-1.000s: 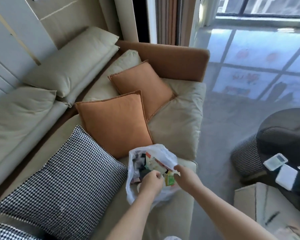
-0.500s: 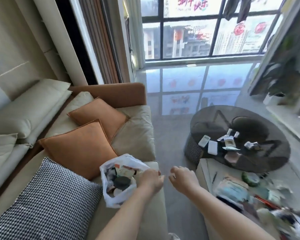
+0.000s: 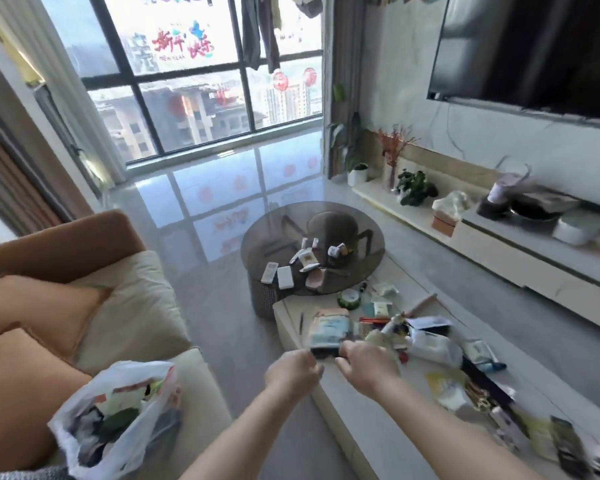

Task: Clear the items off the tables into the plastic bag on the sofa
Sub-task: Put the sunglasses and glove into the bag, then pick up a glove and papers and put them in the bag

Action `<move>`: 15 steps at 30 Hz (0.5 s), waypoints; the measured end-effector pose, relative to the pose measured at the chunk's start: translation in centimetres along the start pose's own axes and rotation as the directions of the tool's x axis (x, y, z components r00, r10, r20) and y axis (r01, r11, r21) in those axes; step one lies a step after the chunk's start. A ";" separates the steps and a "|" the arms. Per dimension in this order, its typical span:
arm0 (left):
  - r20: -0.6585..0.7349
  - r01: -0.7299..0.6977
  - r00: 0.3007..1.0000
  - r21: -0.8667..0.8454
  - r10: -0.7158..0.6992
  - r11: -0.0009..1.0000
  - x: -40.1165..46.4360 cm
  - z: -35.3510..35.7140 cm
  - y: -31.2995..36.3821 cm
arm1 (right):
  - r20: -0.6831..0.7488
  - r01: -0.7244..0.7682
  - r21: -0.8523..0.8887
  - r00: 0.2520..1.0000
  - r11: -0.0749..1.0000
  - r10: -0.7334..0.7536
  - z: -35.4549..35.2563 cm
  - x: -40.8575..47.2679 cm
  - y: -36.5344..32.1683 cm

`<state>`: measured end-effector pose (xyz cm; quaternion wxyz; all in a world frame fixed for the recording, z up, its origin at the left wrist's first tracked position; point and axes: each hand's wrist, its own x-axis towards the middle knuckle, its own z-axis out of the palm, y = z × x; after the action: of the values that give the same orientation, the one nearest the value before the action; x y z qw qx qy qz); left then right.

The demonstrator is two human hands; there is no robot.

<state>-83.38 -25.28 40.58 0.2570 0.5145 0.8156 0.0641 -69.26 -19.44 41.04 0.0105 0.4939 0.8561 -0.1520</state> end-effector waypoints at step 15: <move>0.295 -0.320 0.916 0.124 0.273 0.939 -11.5 21.5 23.0 | 0.118 -0.472 0.157 0.881 0.868 0.458 3.8 -23.9 28.0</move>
<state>-50.47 -28.13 34.64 0.3095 0.6565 0.6868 -0.0387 -33.80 -27.57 34.40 0.0347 0.6781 0.6935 -0.2409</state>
